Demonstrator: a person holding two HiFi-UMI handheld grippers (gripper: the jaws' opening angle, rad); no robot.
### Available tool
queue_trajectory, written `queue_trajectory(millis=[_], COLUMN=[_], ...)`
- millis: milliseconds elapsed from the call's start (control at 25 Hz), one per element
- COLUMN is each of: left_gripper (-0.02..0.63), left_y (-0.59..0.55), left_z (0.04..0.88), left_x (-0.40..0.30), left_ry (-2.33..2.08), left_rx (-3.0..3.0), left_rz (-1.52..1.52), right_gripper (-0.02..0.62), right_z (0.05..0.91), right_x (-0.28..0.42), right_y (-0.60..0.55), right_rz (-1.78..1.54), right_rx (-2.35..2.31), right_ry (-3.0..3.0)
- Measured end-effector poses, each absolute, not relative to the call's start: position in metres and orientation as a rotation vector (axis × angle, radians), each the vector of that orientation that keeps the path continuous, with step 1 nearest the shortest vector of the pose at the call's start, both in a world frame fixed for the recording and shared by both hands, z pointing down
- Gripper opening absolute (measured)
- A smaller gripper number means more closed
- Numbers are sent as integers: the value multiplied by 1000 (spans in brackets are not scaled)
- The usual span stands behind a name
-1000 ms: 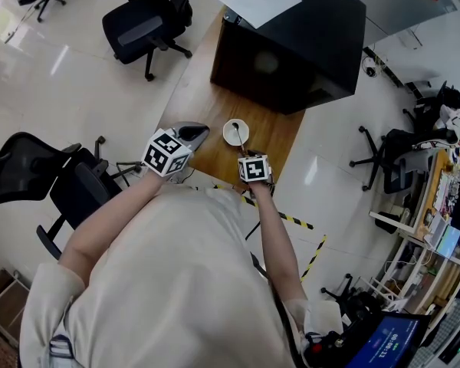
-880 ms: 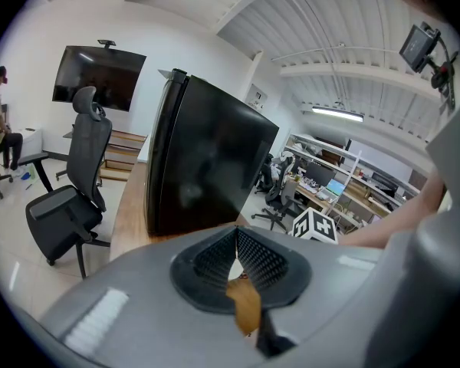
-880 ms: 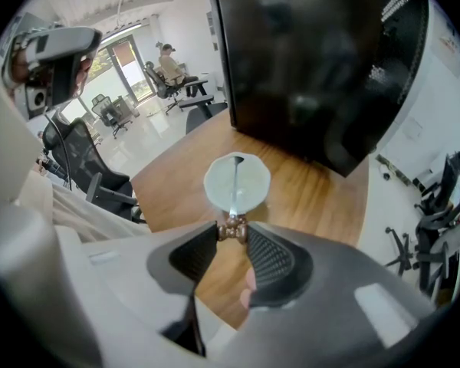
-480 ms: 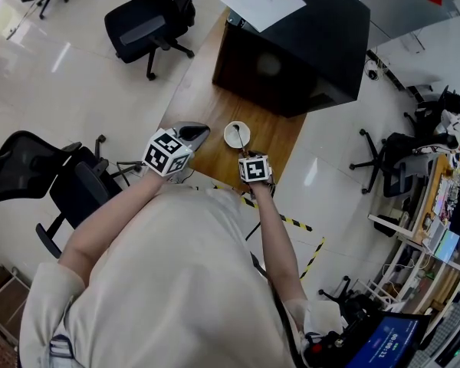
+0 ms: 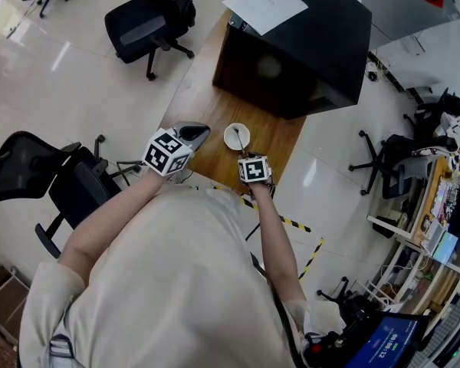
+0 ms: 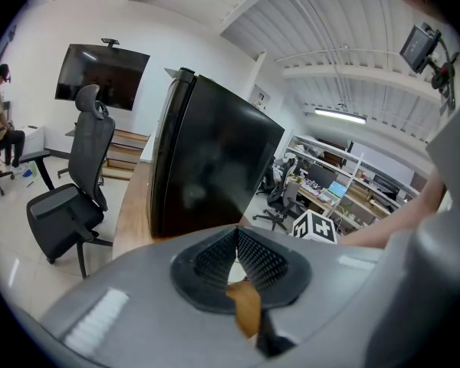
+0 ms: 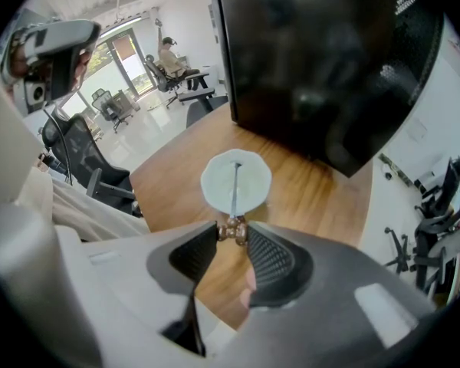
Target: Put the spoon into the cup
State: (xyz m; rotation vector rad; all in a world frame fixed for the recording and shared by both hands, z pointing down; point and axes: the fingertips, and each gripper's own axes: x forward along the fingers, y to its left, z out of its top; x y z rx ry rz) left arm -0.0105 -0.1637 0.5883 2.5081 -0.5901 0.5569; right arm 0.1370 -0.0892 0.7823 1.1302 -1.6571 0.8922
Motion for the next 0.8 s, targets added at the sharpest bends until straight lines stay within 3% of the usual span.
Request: queue_trajectory(millis=[800], left_gripper=[5], left_y=[-170], left_z=[593], left_x=[-15], left_ry=[-603], left_rx=[2485], left_rz=[549], right_gripper=[127], right_z=[784], right_x=[133], right_y=[-96], right_rz=[898], right_rx=[1106], right_ry=[-1655])
